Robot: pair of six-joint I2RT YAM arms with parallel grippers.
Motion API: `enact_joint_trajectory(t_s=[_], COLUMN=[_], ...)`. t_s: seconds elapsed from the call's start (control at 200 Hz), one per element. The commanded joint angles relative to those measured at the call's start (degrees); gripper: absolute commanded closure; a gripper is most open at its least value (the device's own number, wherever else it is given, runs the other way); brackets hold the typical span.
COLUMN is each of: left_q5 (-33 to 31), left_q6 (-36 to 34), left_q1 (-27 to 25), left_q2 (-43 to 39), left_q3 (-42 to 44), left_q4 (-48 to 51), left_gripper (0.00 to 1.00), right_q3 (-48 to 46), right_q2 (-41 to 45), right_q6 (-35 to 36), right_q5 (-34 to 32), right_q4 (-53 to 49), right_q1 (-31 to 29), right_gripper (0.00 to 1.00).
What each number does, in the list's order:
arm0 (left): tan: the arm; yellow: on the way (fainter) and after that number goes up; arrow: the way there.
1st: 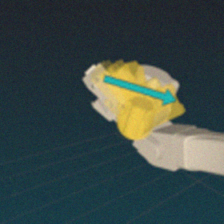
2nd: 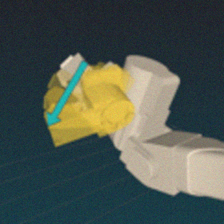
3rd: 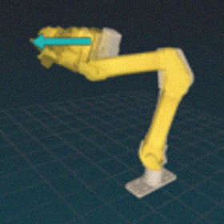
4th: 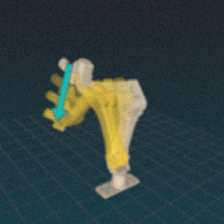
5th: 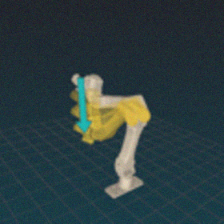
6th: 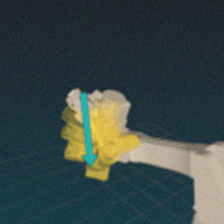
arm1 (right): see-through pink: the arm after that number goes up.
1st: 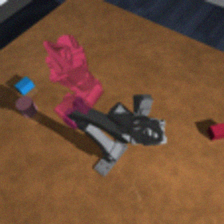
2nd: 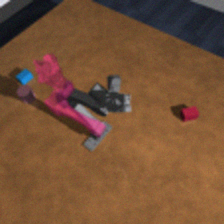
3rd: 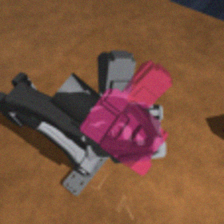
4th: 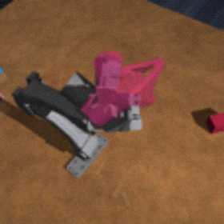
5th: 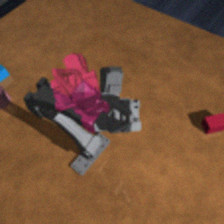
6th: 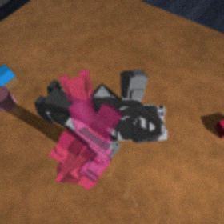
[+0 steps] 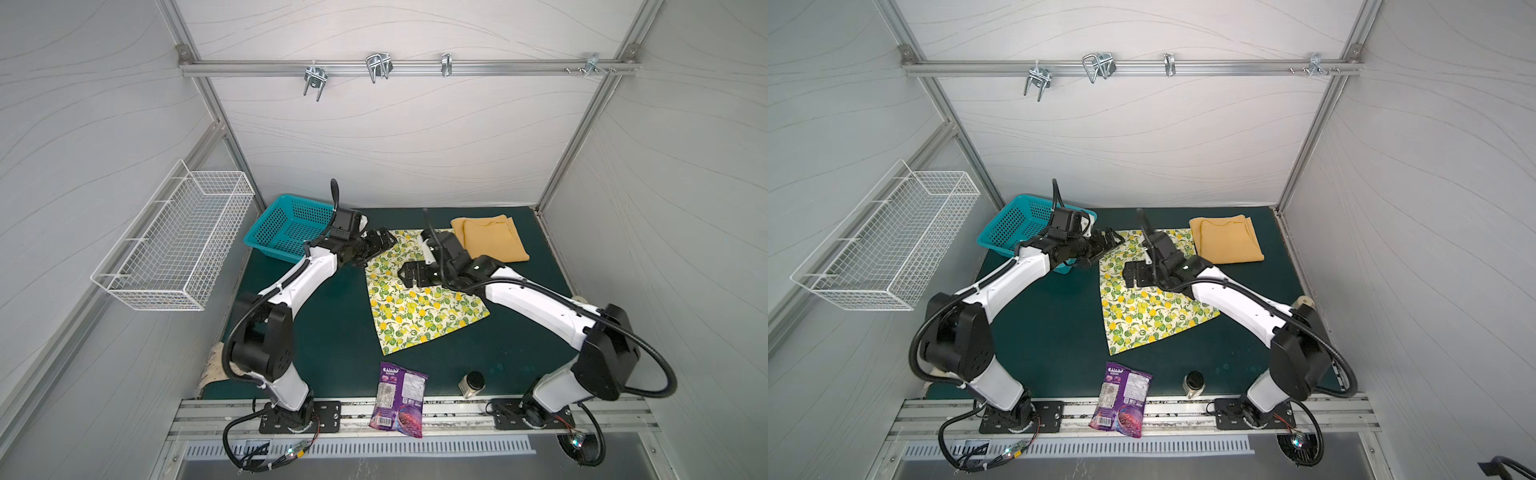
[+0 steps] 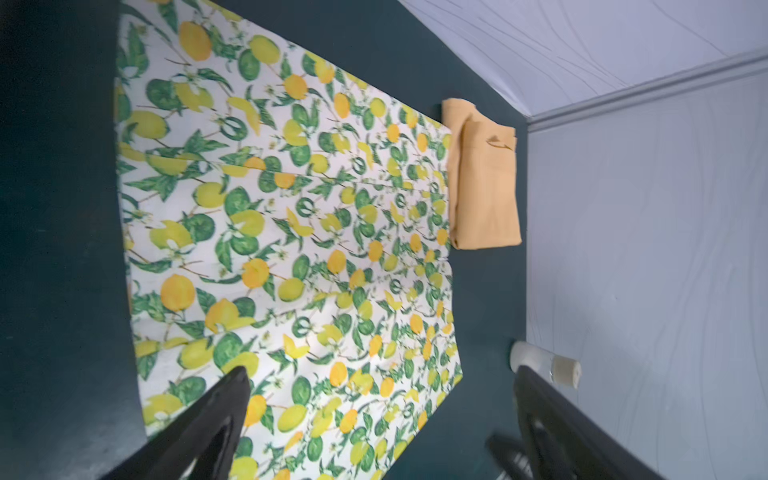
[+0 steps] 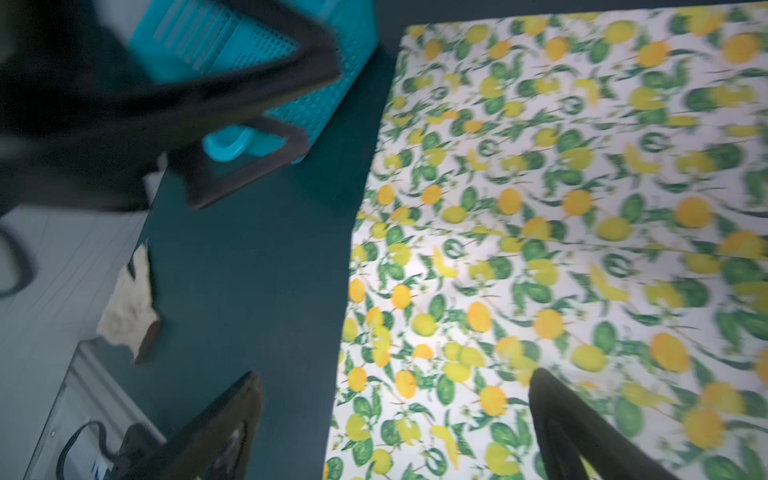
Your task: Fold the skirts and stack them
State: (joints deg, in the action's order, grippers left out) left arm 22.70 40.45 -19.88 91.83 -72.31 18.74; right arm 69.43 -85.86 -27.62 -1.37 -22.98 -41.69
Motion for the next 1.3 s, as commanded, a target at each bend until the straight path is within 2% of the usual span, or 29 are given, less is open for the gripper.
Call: enact_joint_trajectory(t_s=[0.0,0.185,0.32,0.48,0.785,1.056,1.296], left_q5=[2.02,2.98,4.86,4.58,4.20,4.76,4.19], left_q6=[2.80,7.62,9.14,9.86,8.43,7.66,4.65], left_q1=[-3.34,-8.28,-9.37,-9.56,-8.63,-3.61,0.50], left_q2=[-1.41,-2.23,0.73,4.88,12.52,16.60,21.79], left_q3=[5.41,13.75,16.43,17.86,14.71,13.28,8.11], left_q4=[-2.12,-10.57,-15.69,-18.61,-16.71,-14.88,-9.43], left_gripper=[0.01,0.01,0.01,0.01,0.01,0.01,0.01], right_q3=[-4.86,-9.58,-10.94,-12.38,-14.91,-18.03,-18.97], right_q2=[2.43,2.85,-0.24,-3.71,-9.54,-12.48,-12.57], right_q6=[2.39,2.31,2.14,1.95,1.51,0.04,-3.23], right_q5=[2.32,8.06,10.37,9.78,10.16,12.95,14.73], right_q4=[-3.03,-1.61,-0.62,1.57,4.84,8.64,10.83], right_q1=[6.42,18.78,23.63,26.48,27.45,27.20,22.77], right_gripper=[0.01,0.01,0.01,0.01,0.01,0.01,0.01])
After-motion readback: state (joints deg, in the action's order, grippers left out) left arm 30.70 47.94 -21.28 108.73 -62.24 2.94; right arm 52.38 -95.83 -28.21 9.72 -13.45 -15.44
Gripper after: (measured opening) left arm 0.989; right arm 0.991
